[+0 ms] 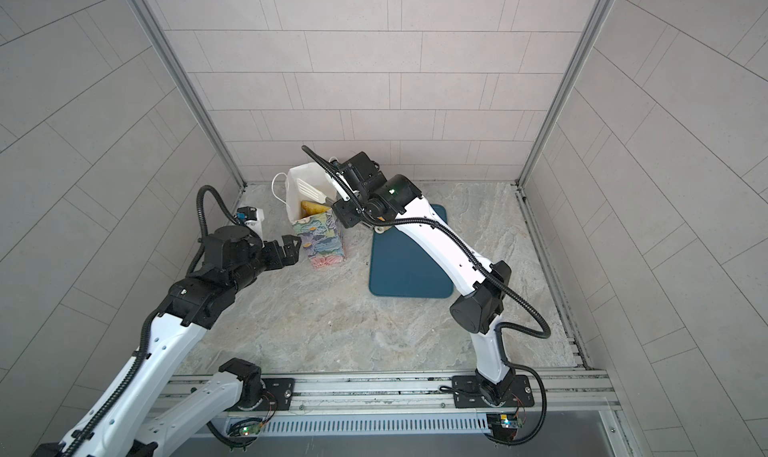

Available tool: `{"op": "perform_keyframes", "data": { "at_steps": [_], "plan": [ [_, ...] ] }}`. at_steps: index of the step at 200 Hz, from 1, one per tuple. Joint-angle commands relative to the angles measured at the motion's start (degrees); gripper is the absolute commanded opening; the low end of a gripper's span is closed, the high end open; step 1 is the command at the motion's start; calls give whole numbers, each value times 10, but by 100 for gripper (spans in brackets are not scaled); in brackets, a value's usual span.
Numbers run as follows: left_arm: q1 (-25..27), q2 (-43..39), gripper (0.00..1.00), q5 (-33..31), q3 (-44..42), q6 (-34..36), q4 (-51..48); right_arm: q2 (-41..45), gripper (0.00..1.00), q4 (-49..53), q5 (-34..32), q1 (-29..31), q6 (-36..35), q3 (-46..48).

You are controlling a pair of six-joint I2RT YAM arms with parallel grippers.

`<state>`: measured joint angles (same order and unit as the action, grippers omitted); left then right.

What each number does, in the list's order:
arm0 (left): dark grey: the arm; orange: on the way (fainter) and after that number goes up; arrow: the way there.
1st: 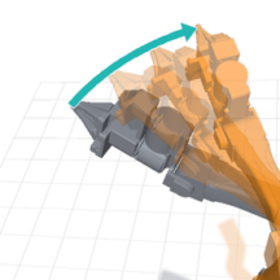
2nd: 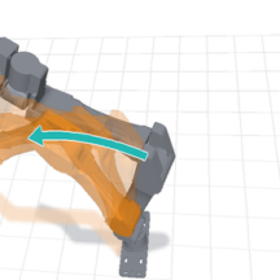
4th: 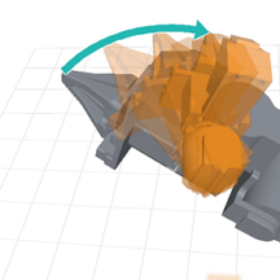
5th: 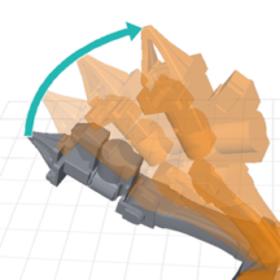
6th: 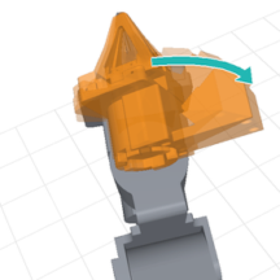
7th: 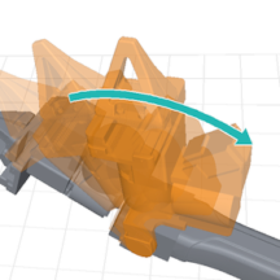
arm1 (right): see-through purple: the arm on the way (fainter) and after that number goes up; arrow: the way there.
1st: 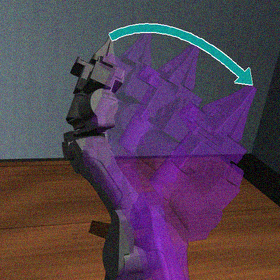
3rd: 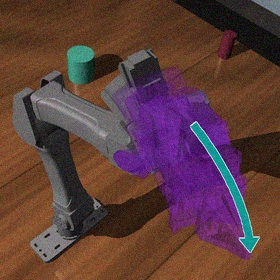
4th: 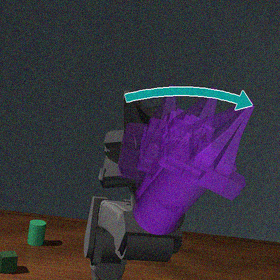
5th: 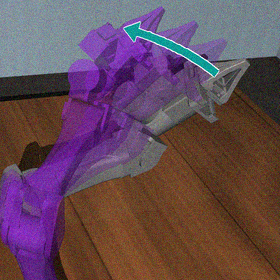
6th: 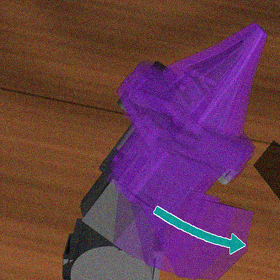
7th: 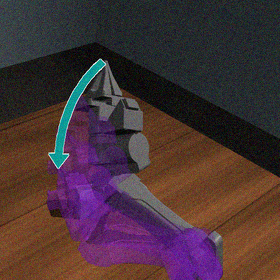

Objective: Place the fake bread into the paper bag
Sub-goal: 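Open the tongs with the right gripper to drop the bun in, then move the empty tongs with the right gripper back over the teal tray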

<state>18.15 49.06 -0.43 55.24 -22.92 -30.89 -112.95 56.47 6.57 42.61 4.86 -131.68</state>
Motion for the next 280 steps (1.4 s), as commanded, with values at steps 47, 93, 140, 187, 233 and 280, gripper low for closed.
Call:
{"op": "perform_keyframes", "data": {
  "at_steps": [47, 93, 140, 187, 233, 280],
  "plan": [
    [3, -14, 100, -15, 15, 0, -20, 83, 60, -7, -38, 3, -20, 28],
    [4, -5, 100, -17, 21, 2, -19, 141, 59, -21, -87, -1, -19, 96],
    [5, -8, 100, -19, 20, 3, -20, 208, 59, -36, -111, -39, -16, 190],
    [6, -7, 100, -23, 18, 3, -19, 276, 59, -63, -116, -102, 4, 316],
    [6, -6, 100, -22, 16, 2, -19, 291, 59, -82, -117, -129, 16, 394],
    [6, -18, 100, -30, 9, 0, -22, 232, 58, -74, -134, -133, 21, 405]
  ]
}}
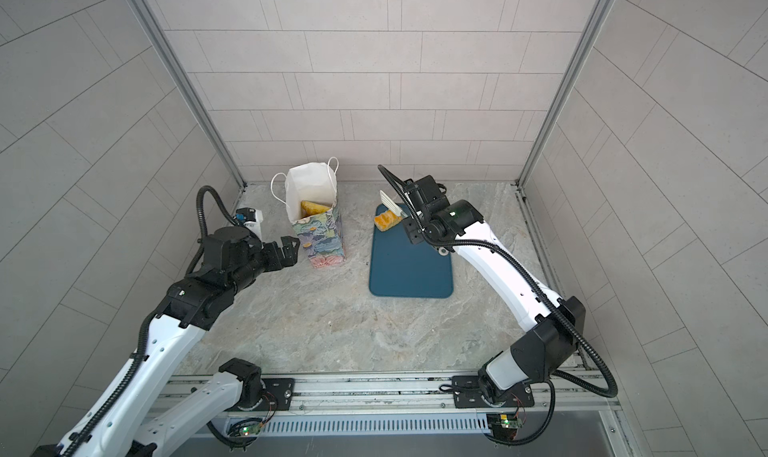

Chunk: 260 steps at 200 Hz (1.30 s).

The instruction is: Place the fake bread into the paper bag

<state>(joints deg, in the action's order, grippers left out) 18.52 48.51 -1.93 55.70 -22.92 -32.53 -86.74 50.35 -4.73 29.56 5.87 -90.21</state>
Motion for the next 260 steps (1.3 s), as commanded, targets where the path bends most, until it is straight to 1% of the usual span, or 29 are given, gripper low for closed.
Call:
{"op": "perform_keyframes", "data": {
  "at_steps": [1, 29, 61, 91, 152, 185, 225, 260],
  "plan": [
    [2, -13, 100, -15, 4, 0, -6, -32, 58, -12, -22, -3, 12, -11],
    [3, -18, 100, -17, 0, 0, -8, -105, 57, 33, -41, -2, 37, -57],
    [2, -20, 100, -18, 0, 0, -13, -172, 56, 31, -46, 4, 33, -87],
    [2, -26, 100, -22, -6, -1, -13, -232, 56, 38, -51, 9, 45, -134],
    [3, -30, 100, -23, -9, 1, -14, -355, 55, 69, -83, 35, 53, -258],
    [2, -33, 100, -27, -13, 1, -16, -399, 54, 86, -88, 37, 47, -314],
    [3, -35, 100, -25, -16, -1, -14, -452, 52, 131, -143, 40, 24, -382],
    [3, -36, 100, -25, -16, -2, -14, -473, 51, 138, -167, 41, 11, -398]
  ]
}}
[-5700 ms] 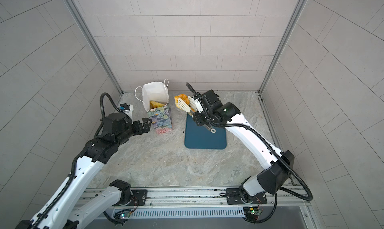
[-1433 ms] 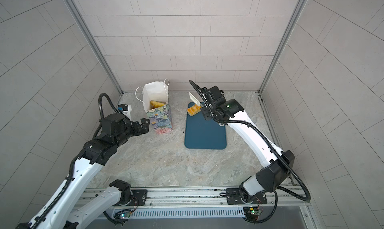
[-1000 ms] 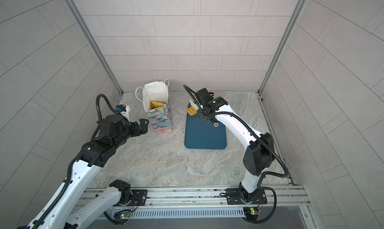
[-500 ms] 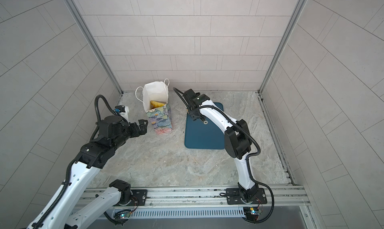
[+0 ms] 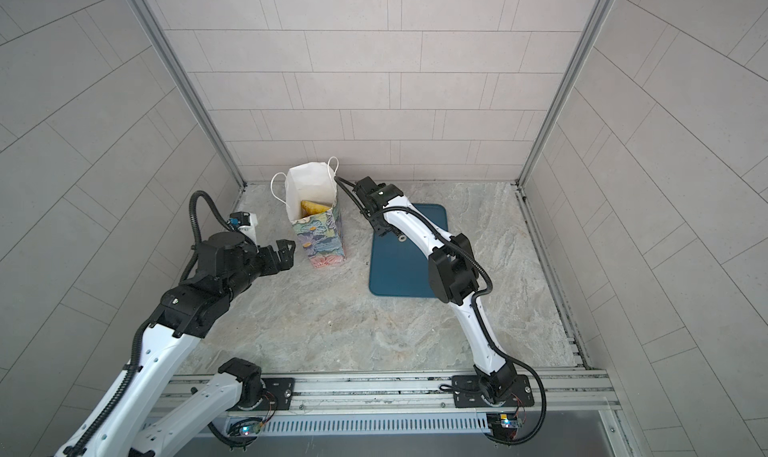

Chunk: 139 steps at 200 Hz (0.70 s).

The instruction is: Place the fake bread into the paper bag

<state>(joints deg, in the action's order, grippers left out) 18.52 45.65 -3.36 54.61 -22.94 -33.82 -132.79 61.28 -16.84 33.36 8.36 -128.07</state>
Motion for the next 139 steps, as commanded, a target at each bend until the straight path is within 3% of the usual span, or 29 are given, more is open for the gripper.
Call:
{"op": "perform_keyframes", "data": {
  "at_steps": [1, 96, 139],
  "plan": [
    [3, -7, 100, -11, -5, -2, -1, -12, 51, 29, -46, 2, -15, -20],
    [2, -8, 100, -9, -8, -4, 0, -17, 49, 82, -60, 3, -58, -24],
    [2, -8, 100, -10, -10, -5, 0, 46, 49, 71, -58, -3, -66, 50]
  ]
}}
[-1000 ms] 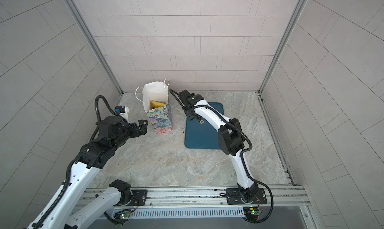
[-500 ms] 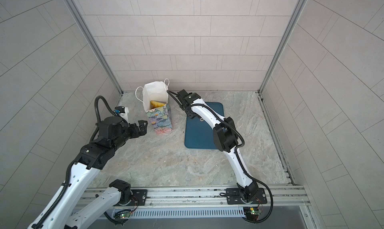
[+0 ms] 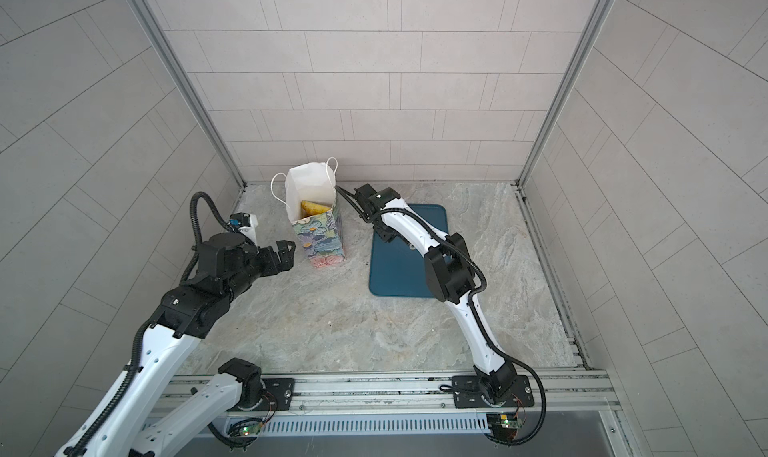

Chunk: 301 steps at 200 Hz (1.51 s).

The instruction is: Place the fake bread into the paper bag

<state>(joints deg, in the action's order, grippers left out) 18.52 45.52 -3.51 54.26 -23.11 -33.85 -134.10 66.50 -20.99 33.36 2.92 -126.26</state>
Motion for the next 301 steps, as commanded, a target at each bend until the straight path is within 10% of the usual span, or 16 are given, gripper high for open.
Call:
{"op": "perform_keyframes", "data": {
  "at_steps": [1, 301],
  "plan": [
    [3, -6, 100, -8, -6, -4, 0, 61, 49, 19, -17, -4, -12, 33],
    [3, -6, 100, -11, -8, -5, -3, 212, 55, -140, 96, -80, -85, 279]
  ]
}}
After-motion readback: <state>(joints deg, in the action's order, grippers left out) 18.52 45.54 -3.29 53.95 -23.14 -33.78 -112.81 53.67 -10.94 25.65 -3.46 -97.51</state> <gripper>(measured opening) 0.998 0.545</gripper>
